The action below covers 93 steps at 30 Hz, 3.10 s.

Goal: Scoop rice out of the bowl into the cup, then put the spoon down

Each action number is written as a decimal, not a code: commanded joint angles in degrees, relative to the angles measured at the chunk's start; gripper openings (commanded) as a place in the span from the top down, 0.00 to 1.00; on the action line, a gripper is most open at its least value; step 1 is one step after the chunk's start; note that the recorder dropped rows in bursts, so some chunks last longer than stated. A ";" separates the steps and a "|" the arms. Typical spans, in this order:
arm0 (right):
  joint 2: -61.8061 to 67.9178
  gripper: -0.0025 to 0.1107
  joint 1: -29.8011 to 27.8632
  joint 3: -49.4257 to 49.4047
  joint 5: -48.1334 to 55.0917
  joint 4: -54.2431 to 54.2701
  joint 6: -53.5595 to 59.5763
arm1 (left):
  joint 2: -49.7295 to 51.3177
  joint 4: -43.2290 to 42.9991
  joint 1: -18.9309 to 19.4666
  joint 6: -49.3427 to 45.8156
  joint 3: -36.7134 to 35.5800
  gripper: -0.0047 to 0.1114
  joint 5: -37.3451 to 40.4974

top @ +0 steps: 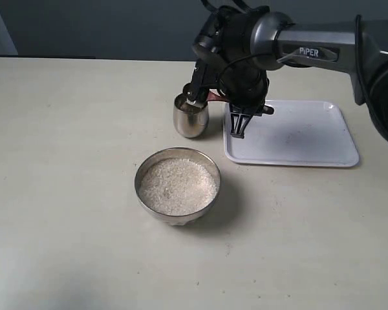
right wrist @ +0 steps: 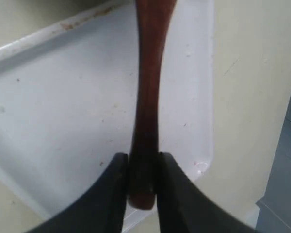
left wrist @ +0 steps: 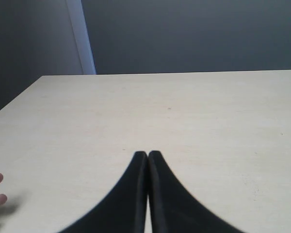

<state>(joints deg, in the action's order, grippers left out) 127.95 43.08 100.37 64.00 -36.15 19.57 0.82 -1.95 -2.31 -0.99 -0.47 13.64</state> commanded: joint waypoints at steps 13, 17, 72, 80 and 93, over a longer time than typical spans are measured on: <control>-0.69 0.99 1.04 -0.25 -0.42 -4.44 -5.30 | -0.07 0.32 -0.18 0.43 0.47 0.96 -0.43; -0.69 0.99 1.04 -0.25 -0.19 -4.60 -6.20 | -0.07 0.32 -0.18 0.43 0.47 0.96 -0.43; -0.81 0.99 5.24 -6.11 -0.70 -18.78 -19.57 | -0.07 0.32 -0.18 0.43 0.47 0.96 -0.43; -0.81 0.99 6.90 -6.52 -1.83 -20.59 -19.89 | -0.07 0.32 -0.18 0.43 0.47 0.96 -0.43; -0.81 0.99 6.90 -6.62 1.09 -25.16 -22.20 | -0.07 0.32 -0.18 0.43 0.47 0.96 -0.43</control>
<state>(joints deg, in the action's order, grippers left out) 127.82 50.05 93.86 63.85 -59.35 -1.69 0.82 -1.95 -2.31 -0.99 -0.47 13.64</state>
